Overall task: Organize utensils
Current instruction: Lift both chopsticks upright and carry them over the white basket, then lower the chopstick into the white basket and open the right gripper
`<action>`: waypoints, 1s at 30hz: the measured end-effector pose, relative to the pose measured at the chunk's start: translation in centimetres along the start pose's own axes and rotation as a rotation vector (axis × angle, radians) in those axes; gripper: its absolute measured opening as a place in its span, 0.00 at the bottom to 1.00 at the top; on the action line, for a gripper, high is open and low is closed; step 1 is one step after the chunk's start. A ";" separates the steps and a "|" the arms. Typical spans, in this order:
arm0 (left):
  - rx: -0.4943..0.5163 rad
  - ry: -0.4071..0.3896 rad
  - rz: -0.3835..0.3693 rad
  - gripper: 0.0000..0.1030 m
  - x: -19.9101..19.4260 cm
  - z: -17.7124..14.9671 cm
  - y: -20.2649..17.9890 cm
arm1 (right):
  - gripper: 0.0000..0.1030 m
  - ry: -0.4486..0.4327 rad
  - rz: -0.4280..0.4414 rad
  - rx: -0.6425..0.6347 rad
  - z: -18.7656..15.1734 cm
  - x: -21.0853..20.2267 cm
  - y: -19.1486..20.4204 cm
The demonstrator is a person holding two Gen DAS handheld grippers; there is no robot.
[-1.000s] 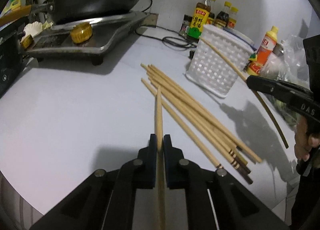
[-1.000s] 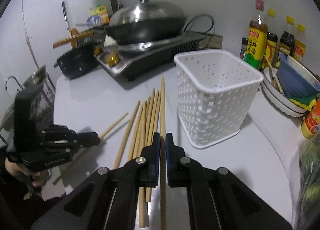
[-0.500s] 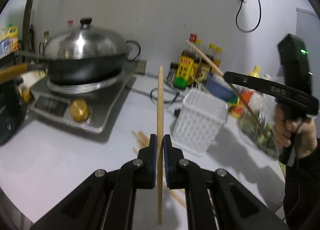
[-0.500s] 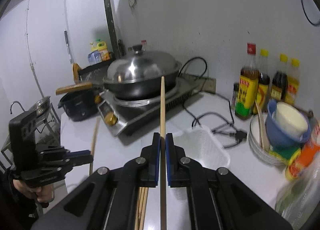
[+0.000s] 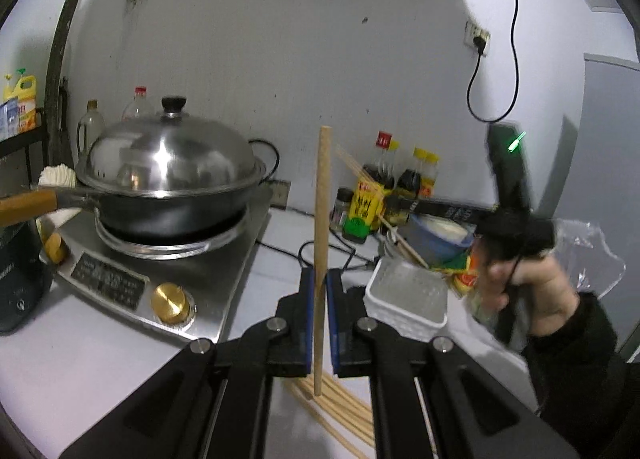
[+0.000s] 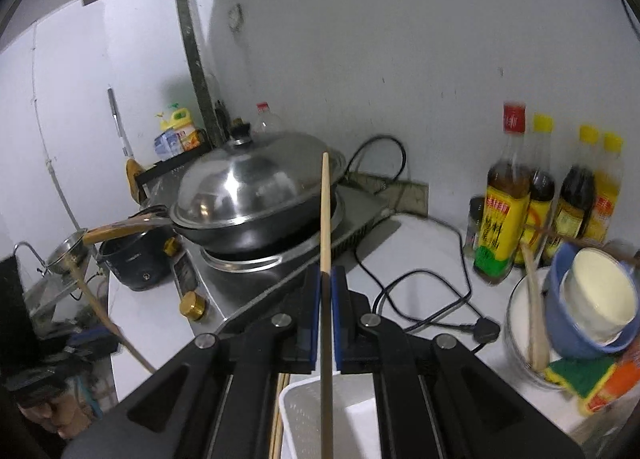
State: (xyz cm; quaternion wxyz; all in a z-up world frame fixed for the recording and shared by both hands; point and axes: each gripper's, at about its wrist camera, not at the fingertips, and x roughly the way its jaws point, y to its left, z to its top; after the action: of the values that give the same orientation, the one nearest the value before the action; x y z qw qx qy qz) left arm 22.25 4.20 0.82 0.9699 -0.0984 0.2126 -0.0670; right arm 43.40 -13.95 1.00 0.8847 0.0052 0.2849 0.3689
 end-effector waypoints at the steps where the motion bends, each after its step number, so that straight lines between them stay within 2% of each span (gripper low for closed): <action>1: 0.000 -0.009 -0.002 0.05 -0.2 0.3 0.0 | 0.05 0.007 -0.001 0.007 -0.3 0.7 -0.1; 3: -0.003 -0.022 -0.007 0.05 -0.5 0.7 0.0 | 0.05 -0.002 -0.008 0.003 -0.7 1.3 -0.1; 10: -0.008 -0.046 -0.021 0.05 -1.2 1.3 0.1 | 0.05 -0.025 -0.115 -0.010 -2.8 2.0 -0.4; 16: -0.010 -0.068 -0.037 0.05 -1.6 2.0 -0.2 | 0.05 -0.052 -0.127 0.010 -5.4 1.3 -1.3; 22: 0.026 -0.123 -0.052 0.05 -2.8 4.2 -1.9 | 0.05 0.000 -0.142 0.000 -7.3 0.8 -1.3; 26: 0.041 -0.144 -0.098 0.05 -2.8 6.1 -3.6 | 0.05 0.021 -0.147 -0.014 -8.1 0.3 -1.5; 27: 0.046 -0.146 -0.110 0.05 -2.8 6.5 -4.1 | 0.07 0.024 -0.145 -0.011 -8.2 0.1 -1.6; 29: 0.060 -0.145 -0.132 0.05 -2.3 7.2 -5.1 | 0.29 0.012 -0.138 0.001 -8.4 -0.7 -1.9; 30: 0.065 -0.139 -0.146 0.05 -1.9 7.6 -5.8 | 0.31 -0.004 -0.131 0.008 -8.5 -1.4 -2.2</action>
State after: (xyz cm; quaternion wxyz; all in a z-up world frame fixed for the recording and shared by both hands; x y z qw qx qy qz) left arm 23.27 0.15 9.58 0.9775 -0.0865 0.1347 -0.1372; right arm 39.72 -18.13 -5.93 0.9075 -0.0092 0.2843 0.3092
